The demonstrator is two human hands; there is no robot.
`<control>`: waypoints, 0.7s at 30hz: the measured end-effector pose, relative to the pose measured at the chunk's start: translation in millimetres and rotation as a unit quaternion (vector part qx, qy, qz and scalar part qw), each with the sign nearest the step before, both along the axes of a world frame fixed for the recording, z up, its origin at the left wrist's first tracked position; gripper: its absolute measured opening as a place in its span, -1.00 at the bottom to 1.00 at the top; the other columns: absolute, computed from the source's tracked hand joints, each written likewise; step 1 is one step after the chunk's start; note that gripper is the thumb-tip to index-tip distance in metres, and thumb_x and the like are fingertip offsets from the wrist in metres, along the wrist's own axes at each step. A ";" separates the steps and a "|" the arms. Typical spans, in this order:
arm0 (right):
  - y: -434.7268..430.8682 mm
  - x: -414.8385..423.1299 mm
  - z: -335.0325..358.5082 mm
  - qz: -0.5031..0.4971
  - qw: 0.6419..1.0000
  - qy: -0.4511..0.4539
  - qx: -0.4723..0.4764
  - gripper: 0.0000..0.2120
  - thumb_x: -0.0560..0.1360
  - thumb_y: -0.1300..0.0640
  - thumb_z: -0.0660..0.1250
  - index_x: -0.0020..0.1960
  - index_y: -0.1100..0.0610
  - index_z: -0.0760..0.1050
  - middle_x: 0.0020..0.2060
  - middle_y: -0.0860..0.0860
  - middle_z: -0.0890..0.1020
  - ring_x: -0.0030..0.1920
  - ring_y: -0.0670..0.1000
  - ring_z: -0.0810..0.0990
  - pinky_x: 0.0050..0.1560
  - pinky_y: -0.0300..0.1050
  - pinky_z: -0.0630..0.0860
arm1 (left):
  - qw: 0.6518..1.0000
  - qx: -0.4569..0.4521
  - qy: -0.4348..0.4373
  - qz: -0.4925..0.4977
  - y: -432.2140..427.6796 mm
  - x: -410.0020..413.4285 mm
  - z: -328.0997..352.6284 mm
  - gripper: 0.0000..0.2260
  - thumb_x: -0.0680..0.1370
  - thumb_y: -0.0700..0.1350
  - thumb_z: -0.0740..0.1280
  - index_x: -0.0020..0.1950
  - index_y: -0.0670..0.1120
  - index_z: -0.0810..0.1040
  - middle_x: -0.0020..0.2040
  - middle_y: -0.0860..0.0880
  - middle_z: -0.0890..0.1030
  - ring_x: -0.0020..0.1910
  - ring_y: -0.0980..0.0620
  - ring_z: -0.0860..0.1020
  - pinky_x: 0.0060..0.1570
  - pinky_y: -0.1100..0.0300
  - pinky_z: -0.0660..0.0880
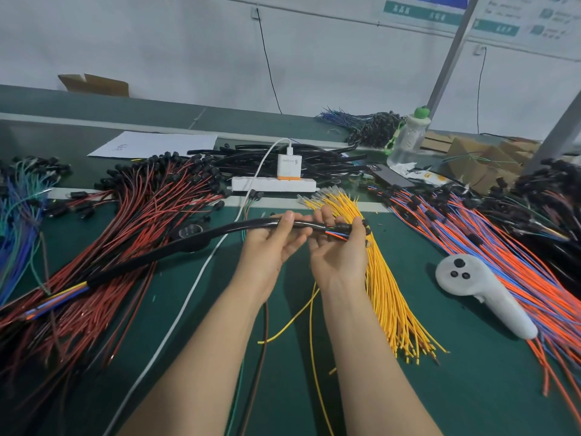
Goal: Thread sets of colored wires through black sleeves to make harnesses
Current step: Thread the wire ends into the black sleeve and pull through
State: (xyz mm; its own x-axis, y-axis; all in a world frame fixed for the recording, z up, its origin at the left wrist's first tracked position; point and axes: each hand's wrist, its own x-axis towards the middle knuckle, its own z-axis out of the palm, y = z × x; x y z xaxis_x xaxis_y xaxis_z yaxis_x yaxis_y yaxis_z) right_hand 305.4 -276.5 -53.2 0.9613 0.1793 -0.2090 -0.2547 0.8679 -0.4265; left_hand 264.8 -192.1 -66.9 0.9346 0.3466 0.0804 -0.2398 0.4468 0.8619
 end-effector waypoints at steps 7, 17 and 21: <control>-29.5 16.5 7.4 -0.034 0.997 0.024 0.063 -0.72 0.64 -0.04 0.13 -0.11 0.15 0.36 -0.25 0.08 0.54 -0.24 0.01 0.54 -0.01 -0.17 0.53 | 0.838 0.521 0.150 -0.060 23.8 -30.2 47.2 -0.78 0.56 0.02 0.30 -0.16 -0.10 0.56 -0.32 0.07 0.65 -0.35 0.17 0.57 -0.32 0.32 0.50; -50.0 26.1 12.4 -0.010 0.999 0.001 0.047 -0.53 0.56 -0.23 0.14 0.01 0.19 0.49 -0.15 0.06 0.60 -0.11 0.03 0.56 0.06 -0.08 0.42 | 0.718 0.689 0.065 -0.082 4.0 13.6 44.7 -0.83 0.63 -0.09 0.16 -0.01 -0.11 0.51 -0.20 -0.06 0.56 -0.20 -0.07 0.50 -0.15 0.08 0.42; -58.7 36.1 9.0 -0.049 0.998 0.023 0.028 -0.66 0.68 0.00 0.01 -0.01 0.16 0.47 -0.12 0.07 0.62 -0.12 0.02 0.59 -0.05 -0.14 0.46 | 0.690 0.711 0.064 -0.122 -0.8 20.2 41.5 -0.74 0.64 -0.03 0.12 0.03 -0.16 0.52 -0.26 -0.03 0.51 -0.30 0.03 0.41 -0.27 0.15 0.32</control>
